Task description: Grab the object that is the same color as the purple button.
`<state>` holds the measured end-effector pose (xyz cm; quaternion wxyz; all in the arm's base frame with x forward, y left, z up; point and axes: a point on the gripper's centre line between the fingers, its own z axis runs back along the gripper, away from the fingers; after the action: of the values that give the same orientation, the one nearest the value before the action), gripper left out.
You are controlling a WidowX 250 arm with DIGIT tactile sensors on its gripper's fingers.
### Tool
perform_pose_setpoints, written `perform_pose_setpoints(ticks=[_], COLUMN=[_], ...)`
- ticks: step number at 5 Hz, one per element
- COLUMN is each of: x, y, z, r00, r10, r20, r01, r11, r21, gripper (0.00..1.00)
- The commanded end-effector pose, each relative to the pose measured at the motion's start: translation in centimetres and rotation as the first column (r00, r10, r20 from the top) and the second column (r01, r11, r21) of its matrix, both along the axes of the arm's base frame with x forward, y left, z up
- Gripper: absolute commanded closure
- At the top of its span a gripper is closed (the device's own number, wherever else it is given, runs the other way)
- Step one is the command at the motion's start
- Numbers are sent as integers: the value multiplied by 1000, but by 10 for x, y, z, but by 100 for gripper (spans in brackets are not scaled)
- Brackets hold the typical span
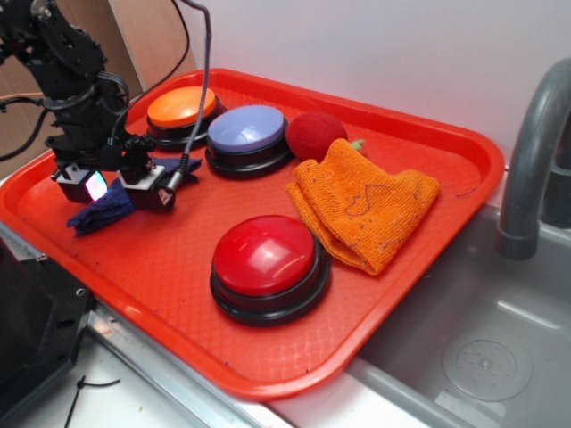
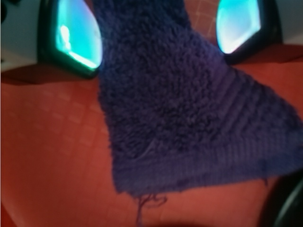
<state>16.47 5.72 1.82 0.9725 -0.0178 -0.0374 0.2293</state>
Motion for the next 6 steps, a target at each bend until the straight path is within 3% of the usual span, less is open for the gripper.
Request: perform_pose_setpoints(ticks=[1, 3, 4, 5, 6], x=[-1, 0, 4, 11, 20], y=[-1, -2, -8, -17, -29], z=[5, 18, 55, 95, 132], r00=[999, 999, 1000, 999, 991], r10=[8, 35, 6, -49, -132], r20=[53, 26, 24, -3, -25], r01=[-7, -35, -7, 49, 133], r11=[1000, 999, 998, 997, 991], r21=[-13, 18, 60, 66, 32], gripper=[100, 100, 100, 100, 100])
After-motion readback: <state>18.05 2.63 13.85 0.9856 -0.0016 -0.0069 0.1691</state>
